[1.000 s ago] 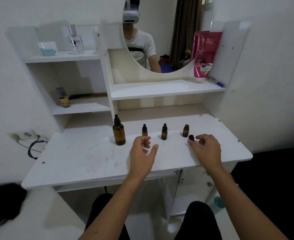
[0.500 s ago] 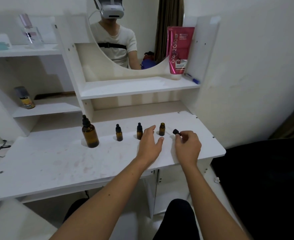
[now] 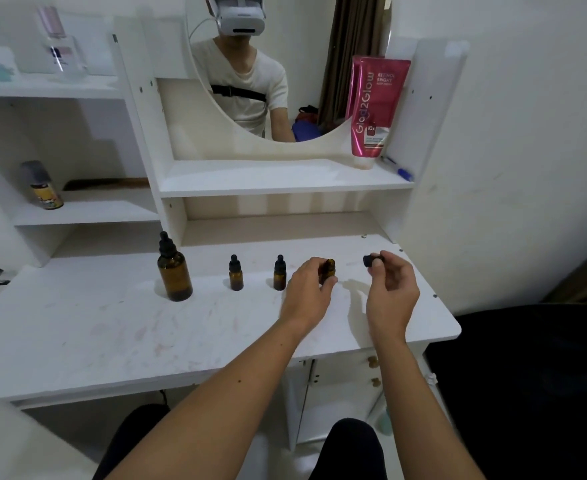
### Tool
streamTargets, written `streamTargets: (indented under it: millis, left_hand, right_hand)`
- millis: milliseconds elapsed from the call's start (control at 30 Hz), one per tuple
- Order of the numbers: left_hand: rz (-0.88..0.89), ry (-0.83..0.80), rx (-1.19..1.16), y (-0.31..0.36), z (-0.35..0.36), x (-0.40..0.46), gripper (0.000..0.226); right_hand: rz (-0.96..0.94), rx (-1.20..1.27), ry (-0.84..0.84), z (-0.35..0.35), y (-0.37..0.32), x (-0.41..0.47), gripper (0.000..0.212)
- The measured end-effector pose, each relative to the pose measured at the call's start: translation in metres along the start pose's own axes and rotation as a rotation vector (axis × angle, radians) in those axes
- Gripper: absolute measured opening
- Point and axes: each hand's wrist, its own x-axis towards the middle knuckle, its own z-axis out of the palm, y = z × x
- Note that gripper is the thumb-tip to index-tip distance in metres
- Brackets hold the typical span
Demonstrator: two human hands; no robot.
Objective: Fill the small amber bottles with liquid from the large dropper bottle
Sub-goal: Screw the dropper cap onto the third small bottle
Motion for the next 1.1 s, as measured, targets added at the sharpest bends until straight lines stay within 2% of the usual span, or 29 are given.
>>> streamTargets:
  millis: [233,500,900,1100]
  left_hand:
    - [0.002,-0.003,-0.051,-0.004,-0.001,0.001,0.025]
    - [0.025,-0.003,-0.059,-0.005,-0.001,0.001,0.024]
    - [0.004,-0.004,-0.09,-0.006,-0.003,0.0,0.017]
    - [0.006,0.006,-0.104,-0.007,-0.002,0.001,0.017]
  right_hand:
    - [-0.184,-0.006,-0.085,0.03,-0.006,-0.005,0.017]
    - [-0.317,-0.144,-0.217,0.033,0.005,-0.001,0.02]
    - [-0.224,-0.194,-0.359,0.033,0.011,0.011,0.022]
    - [-0.192,-0.218,-0.374,0.031,0.013,0.013,0.02]
